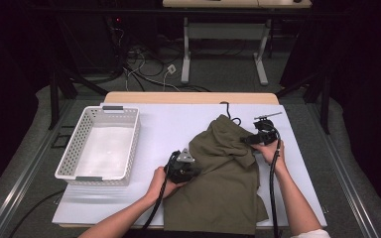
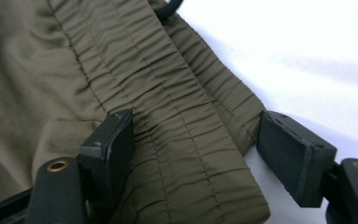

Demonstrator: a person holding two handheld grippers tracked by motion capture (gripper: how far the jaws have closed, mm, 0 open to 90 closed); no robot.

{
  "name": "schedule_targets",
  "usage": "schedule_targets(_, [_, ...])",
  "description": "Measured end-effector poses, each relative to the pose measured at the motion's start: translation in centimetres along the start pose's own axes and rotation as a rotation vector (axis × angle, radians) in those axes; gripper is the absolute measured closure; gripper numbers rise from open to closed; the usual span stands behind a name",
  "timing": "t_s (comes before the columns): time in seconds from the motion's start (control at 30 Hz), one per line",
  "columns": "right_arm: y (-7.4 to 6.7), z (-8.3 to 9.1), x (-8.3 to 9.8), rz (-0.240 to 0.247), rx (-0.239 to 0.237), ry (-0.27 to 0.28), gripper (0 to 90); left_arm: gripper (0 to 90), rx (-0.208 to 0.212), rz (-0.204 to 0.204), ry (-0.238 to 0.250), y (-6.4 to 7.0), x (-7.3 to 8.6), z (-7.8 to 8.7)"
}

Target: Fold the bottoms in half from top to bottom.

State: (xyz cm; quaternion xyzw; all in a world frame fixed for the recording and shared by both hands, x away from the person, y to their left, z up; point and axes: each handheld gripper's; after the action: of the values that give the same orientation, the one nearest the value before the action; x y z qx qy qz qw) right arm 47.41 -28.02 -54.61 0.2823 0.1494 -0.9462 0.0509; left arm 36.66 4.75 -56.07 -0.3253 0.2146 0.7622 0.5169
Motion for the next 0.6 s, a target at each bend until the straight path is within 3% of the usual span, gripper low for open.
schedule_targets(0.3, [-0.22,-0.13,-0.19,0.015,0.032,-0.011,28.8,87.3,0.001,0.004,0.003,-0.03,0.04,0.0])
schedule_targets(0.4, [0.01,0.12,-0.12,0.025,0.018,-0.002,43.8,87.3,0.004,0.005,0.004,-0.06,0.05,0.0])
schedule_targets(0.6, [0.52,0.68,0.19,-0.01,-0.025,0.006,61.2,87.3,0.002,0.004,0.003,-0.04,0.03,-0.02])
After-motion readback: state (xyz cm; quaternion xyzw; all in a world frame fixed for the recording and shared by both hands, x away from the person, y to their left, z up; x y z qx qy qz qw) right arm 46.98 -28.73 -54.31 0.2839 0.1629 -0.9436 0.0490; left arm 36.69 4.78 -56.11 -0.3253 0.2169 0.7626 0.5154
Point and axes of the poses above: each handheld gripper's, and its own axes: z roughly backward along the jaws, x roughly out of its underside, y roughly to its right, and after that the axes turned 9 degrees about -z, right-handed
